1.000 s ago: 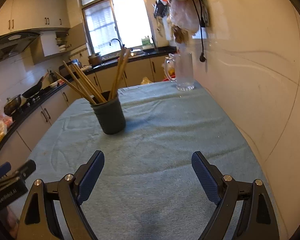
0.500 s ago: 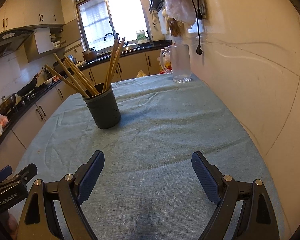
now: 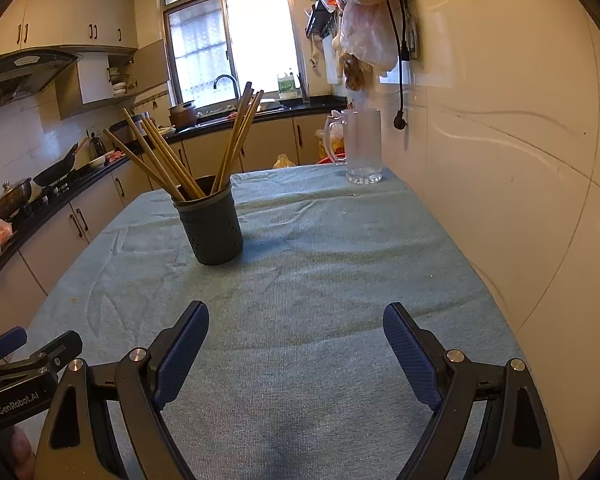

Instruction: Organize utensils

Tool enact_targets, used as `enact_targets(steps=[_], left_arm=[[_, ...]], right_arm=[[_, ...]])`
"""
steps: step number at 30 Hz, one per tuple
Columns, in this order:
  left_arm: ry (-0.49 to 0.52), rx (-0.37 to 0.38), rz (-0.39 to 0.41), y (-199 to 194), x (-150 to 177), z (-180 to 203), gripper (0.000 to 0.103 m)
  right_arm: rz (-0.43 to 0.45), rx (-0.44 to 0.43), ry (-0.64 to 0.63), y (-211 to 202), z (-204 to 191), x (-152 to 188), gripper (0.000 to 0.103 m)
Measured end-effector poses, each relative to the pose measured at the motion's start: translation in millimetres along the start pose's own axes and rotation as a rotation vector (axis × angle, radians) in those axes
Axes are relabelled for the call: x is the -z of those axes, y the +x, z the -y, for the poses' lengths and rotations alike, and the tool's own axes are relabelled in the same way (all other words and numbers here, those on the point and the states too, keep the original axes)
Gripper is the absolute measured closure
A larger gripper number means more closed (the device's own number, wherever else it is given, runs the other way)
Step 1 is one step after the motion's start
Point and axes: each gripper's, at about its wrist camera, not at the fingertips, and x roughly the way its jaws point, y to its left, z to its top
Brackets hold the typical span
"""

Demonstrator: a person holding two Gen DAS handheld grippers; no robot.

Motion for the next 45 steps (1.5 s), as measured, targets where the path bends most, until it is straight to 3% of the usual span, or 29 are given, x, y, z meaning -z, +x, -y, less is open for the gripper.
enact_targets(steps=[45], left_arm=[[0.003, 0.027, -0.009, -2.5, 3.3, 2.7, 0.000]], right_arm=[[0.043, 0.003, -0.006, -11.4, -1.9, 1.1, 0.011]])
